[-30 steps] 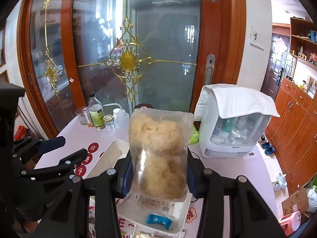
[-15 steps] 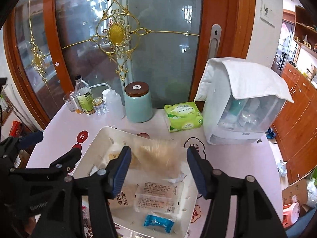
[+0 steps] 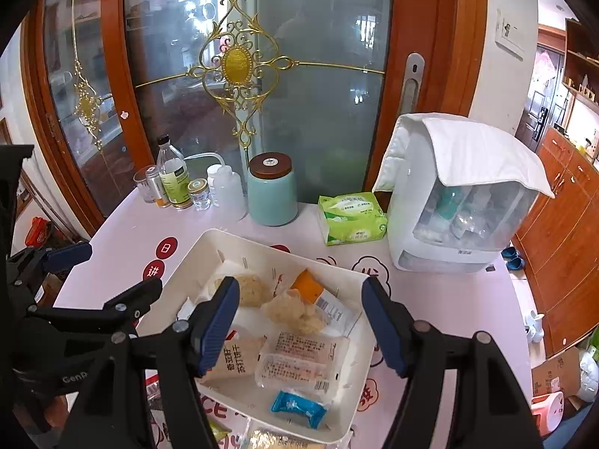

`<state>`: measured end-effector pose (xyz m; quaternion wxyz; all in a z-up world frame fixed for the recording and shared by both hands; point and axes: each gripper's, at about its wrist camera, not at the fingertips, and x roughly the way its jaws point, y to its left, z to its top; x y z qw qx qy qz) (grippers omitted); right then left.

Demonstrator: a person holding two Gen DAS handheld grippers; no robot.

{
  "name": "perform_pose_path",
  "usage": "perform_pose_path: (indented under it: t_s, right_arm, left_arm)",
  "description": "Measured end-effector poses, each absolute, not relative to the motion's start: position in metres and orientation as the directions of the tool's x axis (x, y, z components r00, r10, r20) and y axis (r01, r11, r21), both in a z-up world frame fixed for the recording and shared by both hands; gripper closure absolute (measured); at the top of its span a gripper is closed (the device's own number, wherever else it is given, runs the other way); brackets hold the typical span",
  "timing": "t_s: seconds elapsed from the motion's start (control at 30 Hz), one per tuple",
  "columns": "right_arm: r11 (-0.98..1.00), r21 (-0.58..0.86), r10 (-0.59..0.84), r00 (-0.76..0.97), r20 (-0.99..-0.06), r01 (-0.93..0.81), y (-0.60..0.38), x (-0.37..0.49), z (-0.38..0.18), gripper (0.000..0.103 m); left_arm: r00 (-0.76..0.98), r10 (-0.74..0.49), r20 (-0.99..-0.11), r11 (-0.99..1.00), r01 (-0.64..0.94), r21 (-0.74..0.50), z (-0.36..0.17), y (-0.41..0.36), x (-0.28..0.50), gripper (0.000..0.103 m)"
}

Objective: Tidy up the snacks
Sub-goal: 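Withdraw both open grippers from the tray toward the remaining snacks, then grasp the brown snowflake wafer pack with the left gripper while the right grasps the Mount Fuji bread pack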

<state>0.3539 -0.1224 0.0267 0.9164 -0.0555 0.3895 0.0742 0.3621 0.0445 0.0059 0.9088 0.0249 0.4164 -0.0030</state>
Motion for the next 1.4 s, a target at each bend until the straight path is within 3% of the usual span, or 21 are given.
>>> perform_pose_path:
  t_s: [0.77, 1.23, 1.4]
  right_arm:
    - [0.972, 0.022, 0.175, 0.662, -0.729, -0.234, -0.164, 0.242, 0.034, 0.034]
    - [0.957, 0.133, 0.258, 0.548, -0.796, -0.257, -0.168, 0.187, -0.041, 0.034]
    - [0.965, 0.188, 0.255, 0.473, -0.844, -0.183, -0.174, 0.194, -0.085, 0.025]
  left_arm:
    - [0.675, -0.022, -0.737, 0.995, 0.089, 0.052, 0.024, 0.038, 0.238, 0.004]
    - [0.584, -0.109, -0.804, 0.994, 0.065, -0.087, -0.059, 0.059, 0.175, 0.004]
    - [0.524, -0.121, -0.843, 0.991, 0.022, -0.128, -0.111, 0.071, 0.174, 0.004]
